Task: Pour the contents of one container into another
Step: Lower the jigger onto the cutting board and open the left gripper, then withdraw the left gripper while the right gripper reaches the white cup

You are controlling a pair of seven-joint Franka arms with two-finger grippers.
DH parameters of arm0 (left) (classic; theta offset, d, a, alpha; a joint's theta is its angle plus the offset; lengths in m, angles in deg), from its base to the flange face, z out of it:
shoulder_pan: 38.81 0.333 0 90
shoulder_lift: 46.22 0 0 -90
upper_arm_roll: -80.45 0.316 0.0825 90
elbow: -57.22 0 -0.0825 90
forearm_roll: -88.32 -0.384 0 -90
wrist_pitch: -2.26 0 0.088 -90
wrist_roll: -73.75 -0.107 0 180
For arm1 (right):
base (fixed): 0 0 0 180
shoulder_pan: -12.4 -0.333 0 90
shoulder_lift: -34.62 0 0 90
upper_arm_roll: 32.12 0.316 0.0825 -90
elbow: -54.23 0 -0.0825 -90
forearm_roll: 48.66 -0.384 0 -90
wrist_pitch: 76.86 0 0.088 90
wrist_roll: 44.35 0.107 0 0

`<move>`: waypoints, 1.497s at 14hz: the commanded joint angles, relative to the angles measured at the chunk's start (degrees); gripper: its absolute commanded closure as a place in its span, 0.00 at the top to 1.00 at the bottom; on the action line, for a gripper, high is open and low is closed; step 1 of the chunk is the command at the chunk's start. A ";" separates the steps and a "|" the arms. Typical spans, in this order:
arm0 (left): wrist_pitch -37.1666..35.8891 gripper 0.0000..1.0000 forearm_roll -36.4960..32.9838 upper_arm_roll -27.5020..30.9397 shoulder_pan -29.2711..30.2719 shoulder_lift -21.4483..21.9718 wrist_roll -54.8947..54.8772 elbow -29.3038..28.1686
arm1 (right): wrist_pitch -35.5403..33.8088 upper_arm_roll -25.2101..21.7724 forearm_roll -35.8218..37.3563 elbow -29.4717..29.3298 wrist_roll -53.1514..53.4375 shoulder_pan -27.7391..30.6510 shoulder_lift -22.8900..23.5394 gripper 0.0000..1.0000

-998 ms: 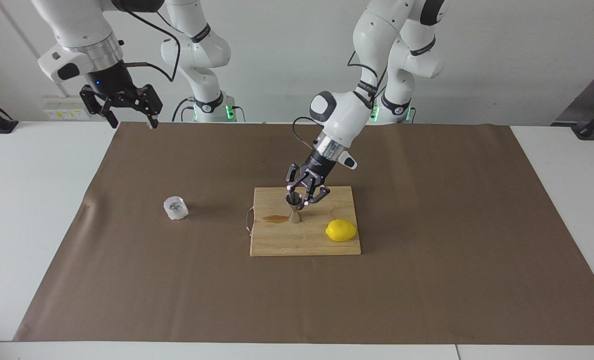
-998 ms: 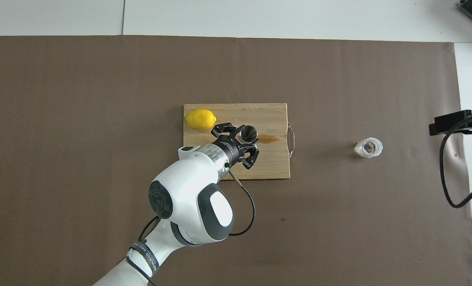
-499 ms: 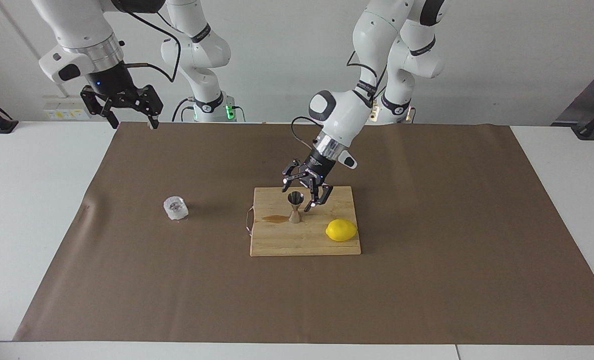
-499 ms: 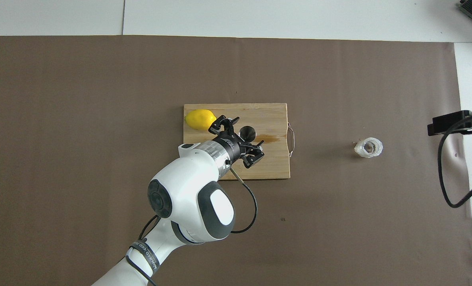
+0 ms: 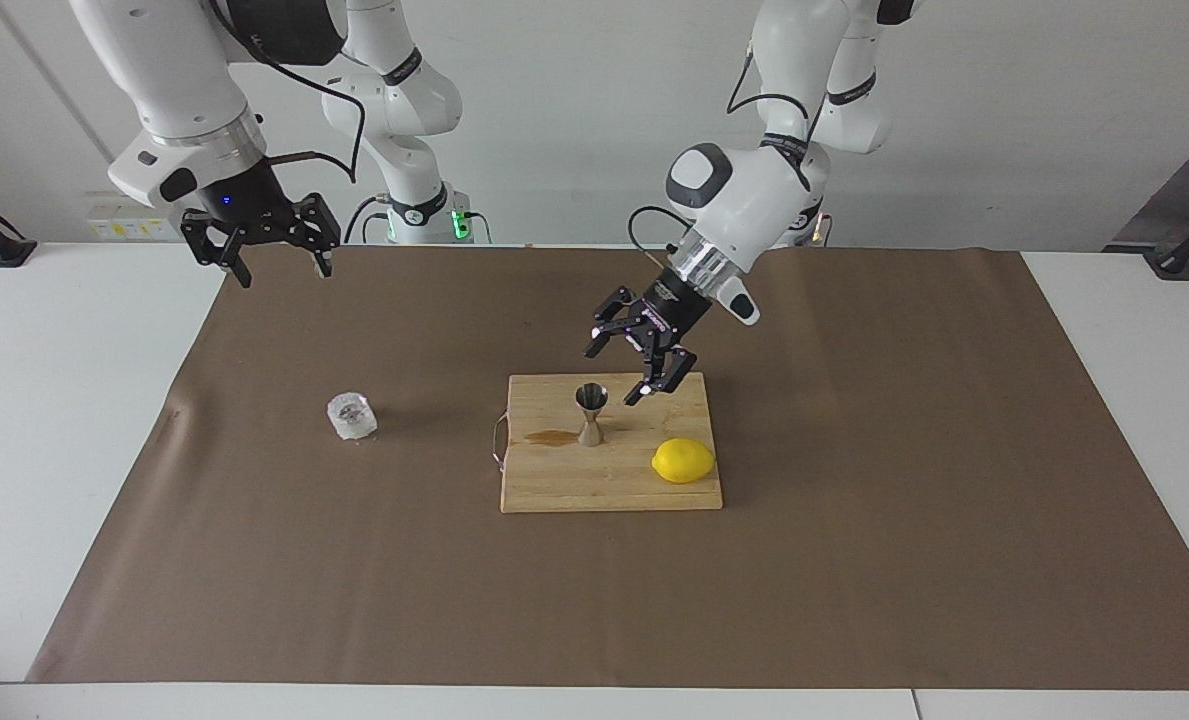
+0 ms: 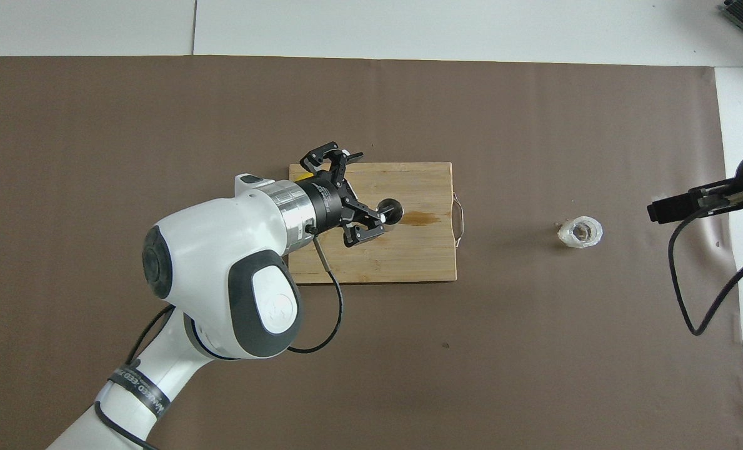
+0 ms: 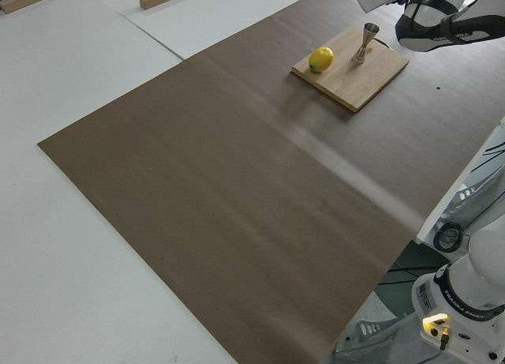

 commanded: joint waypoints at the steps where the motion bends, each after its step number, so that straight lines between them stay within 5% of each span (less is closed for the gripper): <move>1: -15.04 1.00 -15.84 -0.34 6.36 2.19 -2.12 2.51 | 5.30 0.07 -1.05 7.03 -11.05 0.42 -3.35 1.00; 3: -25.17 1.00 -26.76 -0.43 9.97 2.28 -4.83 5.50 | 7.06 0.07 -1.05 8.71 -20.19 0.68 -3.27 1.00; 7: -38.19 1.00 -29.08 -0.25 17.44 4.21 -26.58 5.60 | 11.01 0.07 -1.22 12.57 -37.50 1.13 -2.13 1.00; 9: -42.33 1.00 -35.73 -0.25 20.18 4.48 -38.64 5.78 | 15.14 0.07 -2.53 15.21 -47.96 1.30 -1.25 1.00; 15: -43.76 1.00 -51.57 -0.25 24.04 5.44 -68.41 5.87 | 22.44 -0.01 -13.06 21.28 -70.84 6.04 5.33 1.00; 21: -44.98 1.00 -51.77 -0.16 28.97 8.87 -104.21 5.78 | 30.00 -0.01 -17.38 23.65 -88.41 7.98 9.21 1.00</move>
